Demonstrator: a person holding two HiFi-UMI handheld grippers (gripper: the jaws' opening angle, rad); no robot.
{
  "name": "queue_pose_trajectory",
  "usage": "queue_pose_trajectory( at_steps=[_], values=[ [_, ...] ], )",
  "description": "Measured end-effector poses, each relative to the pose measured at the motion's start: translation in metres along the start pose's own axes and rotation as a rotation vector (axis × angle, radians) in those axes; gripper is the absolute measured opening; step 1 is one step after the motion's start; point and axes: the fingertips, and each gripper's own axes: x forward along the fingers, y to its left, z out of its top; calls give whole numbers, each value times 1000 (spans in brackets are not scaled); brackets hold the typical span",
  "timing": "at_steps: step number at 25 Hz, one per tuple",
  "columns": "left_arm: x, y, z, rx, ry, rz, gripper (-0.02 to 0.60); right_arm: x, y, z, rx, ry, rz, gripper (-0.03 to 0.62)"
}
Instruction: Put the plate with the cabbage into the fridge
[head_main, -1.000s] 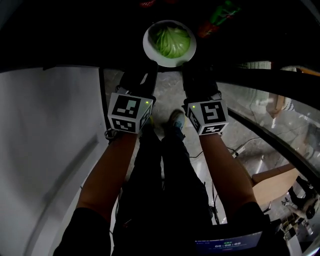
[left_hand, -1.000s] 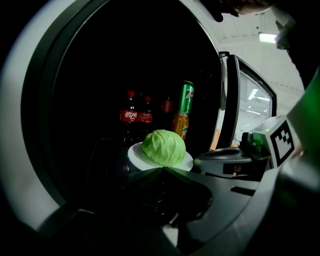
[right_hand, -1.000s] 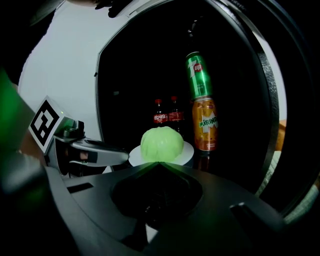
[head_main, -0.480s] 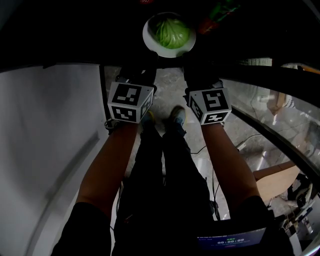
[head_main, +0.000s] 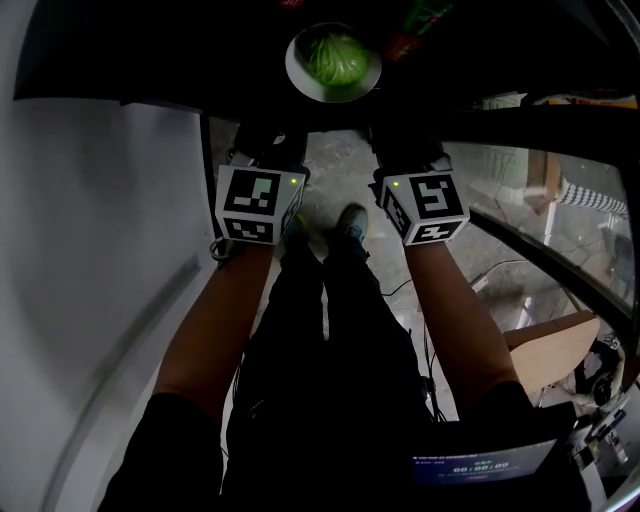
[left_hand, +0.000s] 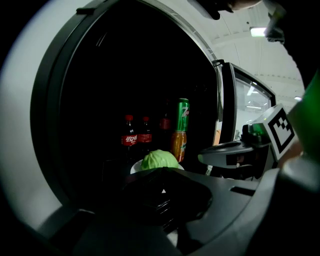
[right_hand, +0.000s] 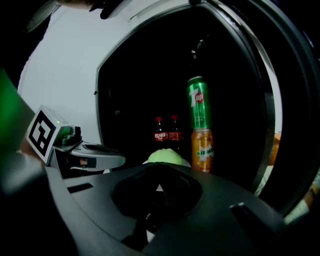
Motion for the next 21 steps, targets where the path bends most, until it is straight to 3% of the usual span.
queue_pose_trajectory(
  at_steps=[8, 21],
  values=[
    [-60, -27, 72, 34, -77, 8, 5, -55, 26, 83, -35, -90, 2, 6],
    [-138, -53, 116, 35, -143, -5, 5, -120, 70, 134, -67, -164, -18, 6]
  ],
)
